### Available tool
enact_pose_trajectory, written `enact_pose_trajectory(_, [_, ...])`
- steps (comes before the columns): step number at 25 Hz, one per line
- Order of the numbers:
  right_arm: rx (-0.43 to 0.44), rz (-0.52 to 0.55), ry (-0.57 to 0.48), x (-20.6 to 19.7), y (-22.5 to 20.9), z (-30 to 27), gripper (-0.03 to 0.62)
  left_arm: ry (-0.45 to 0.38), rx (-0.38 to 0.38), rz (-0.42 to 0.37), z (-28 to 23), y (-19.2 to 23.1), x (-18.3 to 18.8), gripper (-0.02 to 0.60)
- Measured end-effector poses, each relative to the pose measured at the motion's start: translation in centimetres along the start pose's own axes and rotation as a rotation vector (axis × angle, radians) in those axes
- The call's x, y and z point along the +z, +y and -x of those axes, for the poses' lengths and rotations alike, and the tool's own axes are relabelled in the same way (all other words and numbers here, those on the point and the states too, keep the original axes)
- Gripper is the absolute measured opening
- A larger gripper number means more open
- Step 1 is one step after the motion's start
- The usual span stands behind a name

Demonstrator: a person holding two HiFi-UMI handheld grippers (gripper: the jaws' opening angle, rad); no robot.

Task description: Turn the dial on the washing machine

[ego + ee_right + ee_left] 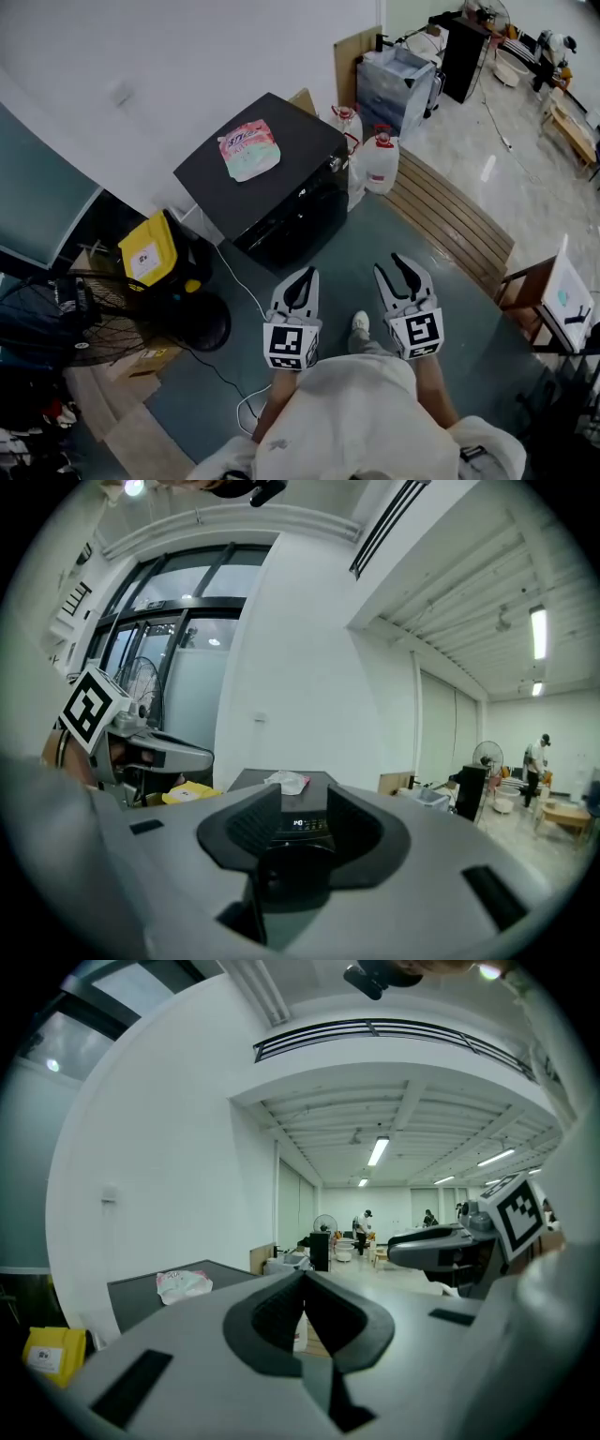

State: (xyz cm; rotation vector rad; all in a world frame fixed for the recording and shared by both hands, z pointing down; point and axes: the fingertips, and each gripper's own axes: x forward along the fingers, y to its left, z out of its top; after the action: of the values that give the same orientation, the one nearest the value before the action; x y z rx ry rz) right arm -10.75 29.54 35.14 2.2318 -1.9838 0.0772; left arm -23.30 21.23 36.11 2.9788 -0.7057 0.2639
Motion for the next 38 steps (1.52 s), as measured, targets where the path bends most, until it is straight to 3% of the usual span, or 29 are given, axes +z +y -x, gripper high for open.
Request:
enact_pose_trajectory(9, [0.090, -0.017, -0.014, 0.1, -6.6, -5.9, 0.158, 0.033, 0.080, 0.003, -7.4, 0.5, 1.2, 0.014])
enact_pose_trajectory(16, [0.142, -0.038, -0.010, -0.7, -9.4, -8.7, 0.156, 0.067, 0.131, 0.017, -10.6, 0.5, 0.7, 0.014])
enact_pose_trajectory(28, [0.177, -0.050, 0.003, -2.1, -11.5, -13.0, 0.156, 0.080, 0.141, 0.011, -15.5, 1.8, 0.1, 0.014])
enact_pose_trajectory(38, [0.169, -0.029, 0.039, -3.5, -13.2, -18.9, 0.156, 0.085, 0.129, 0.023, -20.3, 5.6, -1.2, 0.014])
